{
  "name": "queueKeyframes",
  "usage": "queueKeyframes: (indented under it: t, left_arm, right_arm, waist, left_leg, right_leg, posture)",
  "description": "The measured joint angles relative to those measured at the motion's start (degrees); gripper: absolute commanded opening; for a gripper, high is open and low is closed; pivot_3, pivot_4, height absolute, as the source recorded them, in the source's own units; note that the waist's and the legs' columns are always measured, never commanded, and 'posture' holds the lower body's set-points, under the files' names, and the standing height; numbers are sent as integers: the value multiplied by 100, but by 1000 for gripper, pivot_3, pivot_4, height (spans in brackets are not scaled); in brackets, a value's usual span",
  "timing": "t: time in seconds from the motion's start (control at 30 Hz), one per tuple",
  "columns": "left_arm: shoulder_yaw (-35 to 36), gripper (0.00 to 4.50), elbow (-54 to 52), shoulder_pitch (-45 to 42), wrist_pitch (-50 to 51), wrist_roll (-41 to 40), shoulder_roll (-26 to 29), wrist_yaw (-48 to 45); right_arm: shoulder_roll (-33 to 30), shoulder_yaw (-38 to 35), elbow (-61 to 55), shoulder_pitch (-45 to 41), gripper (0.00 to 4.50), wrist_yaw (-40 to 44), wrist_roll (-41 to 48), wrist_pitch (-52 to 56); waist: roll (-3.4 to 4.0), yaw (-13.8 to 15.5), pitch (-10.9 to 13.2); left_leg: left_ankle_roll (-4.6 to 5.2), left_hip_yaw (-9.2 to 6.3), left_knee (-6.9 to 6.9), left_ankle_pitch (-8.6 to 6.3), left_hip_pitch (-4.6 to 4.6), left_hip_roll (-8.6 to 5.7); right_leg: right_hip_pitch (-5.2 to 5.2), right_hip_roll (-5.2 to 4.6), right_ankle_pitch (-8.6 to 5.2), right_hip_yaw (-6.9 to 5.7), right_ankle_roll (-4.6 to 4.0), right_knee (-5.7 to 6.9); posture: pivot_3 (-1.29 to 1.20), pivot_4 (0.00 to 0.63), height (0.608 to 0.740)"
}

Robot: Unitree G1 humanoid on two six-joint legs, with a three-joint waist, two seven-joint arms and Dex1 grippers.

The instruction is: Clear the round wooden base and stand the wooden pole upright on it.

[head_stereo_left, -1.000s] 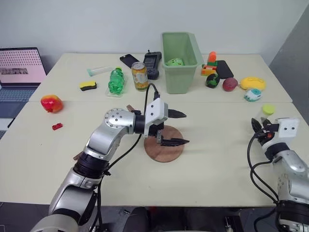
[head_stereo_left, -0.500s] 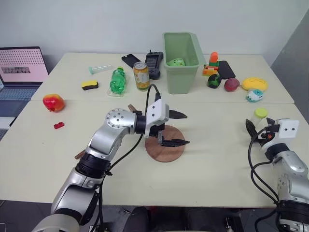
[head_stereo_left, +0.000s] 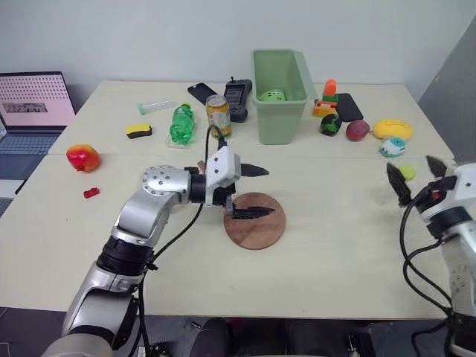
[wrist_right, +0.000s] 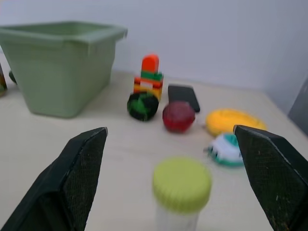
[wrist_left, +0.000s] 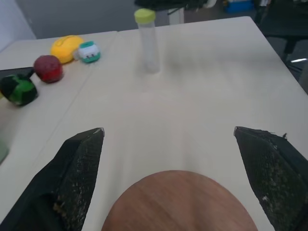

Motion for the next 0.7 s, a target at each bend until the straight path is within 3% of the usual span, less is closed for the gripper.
queueKeyframes:
  t: [0.17,0.27,0.43,0.6,0.7]
  left_arm:
    - [609,4500,-187,61,351,-165,431,283]
    - [830,4500,-259,152,624,-189,933,365]
    - [827,4500,-101,513,955,292,1935,442]
    - [617,4500,-80,426,1323,625,2434,388]
    - [316,4500,56,76,1633,717,2466,273]
  right_arm:
    - [-825,-98,-512,-746,4399,78,140,383]
    - [-1231,173,-966,-770,4399,557,659,927]
    - [-1777,865,-1644,-384,4399,1587,1682,1890]
    - [-2056,1346,-2042,-495,4399,2123,2302,2385]
    - [-2014,1768,-2105,-663,4399,2216,2415,2551]
  waist:
    - [12,-20,8]
    - [11,-9,9]
    - [11,-4,16]
    - [-6,36,26]
    - [-12,33,29]
  left_leg:
    - [1,-5,-2,0,2,8]
    - [1,-14,-8,-1,-4,13]
    - [3,-12,-5,-2,-4,4]
    - [3,-19,1,-2,-6,-1]
    - [3,-17,2,-2,-7,-2]
  right_leg:
    - [1,6,0,-4,0,-1]
    - [1,12,-1,-4,-1,-8]
    - [1,4,-1,-9,-1,-7]
    - [7,0,-1,-19,-1,-11]
    - [6,0,-1,-19,-1,-11]
  posture:
    - [0,150,740]
    - [0,150,740]
    - [0,150,740]
    - [0,150,740]
    - [0,150,740]
